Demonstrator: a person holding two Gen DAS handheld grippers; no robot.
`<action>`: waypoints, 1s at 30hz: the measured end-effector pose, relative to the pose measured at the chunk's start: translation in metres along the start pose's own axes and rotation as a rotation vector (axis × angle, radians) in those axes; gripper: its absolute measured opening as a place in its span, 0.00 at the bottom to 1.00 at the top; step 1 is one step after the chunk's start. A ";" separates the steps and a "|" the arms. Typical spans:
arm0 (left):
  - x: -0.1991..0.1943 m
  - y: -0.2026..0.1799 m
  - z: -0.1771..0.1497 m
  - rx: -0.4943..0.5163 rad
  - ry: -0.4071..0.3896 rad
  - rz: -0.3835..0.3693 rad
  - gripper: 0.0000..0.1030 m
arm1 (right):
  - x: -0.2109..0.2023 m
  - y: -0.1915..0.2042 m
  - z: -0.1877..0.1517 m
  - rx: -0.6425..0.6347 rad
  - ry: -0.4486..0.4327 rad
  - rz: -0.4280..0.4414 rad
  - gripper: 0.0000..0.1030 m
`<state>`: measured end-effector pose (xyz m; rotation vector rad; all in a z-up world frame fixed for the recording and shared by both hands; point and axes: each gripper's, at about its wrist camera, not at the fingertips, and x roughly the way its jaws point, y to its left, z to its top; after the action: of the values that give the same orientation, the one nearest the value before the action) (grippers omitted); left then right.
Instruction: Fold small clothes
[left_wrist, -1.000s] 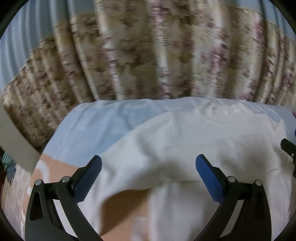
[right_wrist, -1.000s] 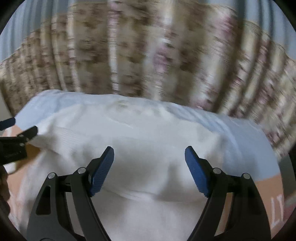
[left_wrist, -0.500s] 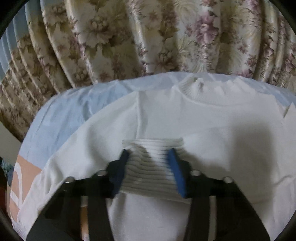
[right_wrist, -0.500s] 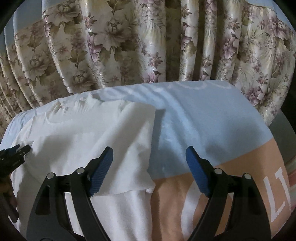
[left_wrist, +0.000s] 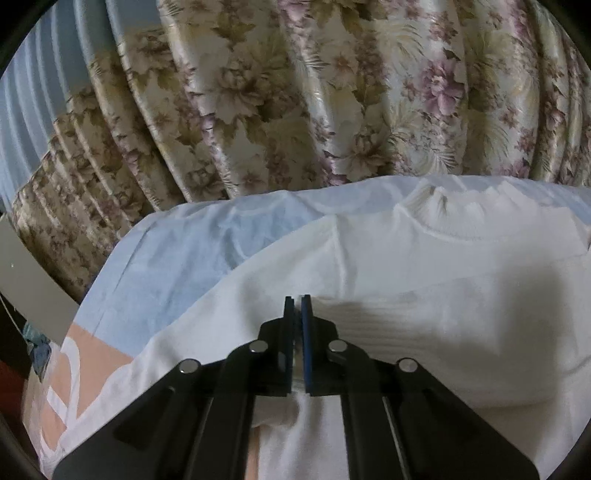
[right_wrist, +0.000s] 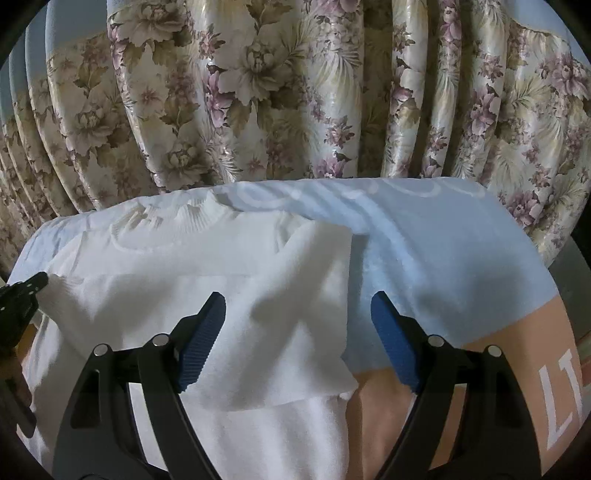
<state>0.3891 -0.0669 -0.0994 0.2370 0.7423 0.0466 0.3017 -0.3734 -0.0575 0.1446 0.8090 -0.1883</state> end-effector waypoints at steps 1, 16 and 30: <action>-0.001 0.004 -0.001 -0.015 -0.009 0.013 0.03 | 0.000 0.000 -0.001 -0.002 0.002 -0.001 0.79; -0.031 0.034 -0.020 -0.069 -0.002 0.074 0.80 | 0.004 0.010 -0.025 -0.055 0.119 -0.012 0.86; -0.133 0.144 -0.143 -0.111 -0.013 -0.015 0.82 | -0.137 0.077 -0.125 -0.130 0.006 0.095 0.91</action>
<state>0.2004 0.0846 -0.0800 0.1263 0.7258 0.0721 0.1383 -0.2585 -0.0385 0.0611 0.8160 -0.0453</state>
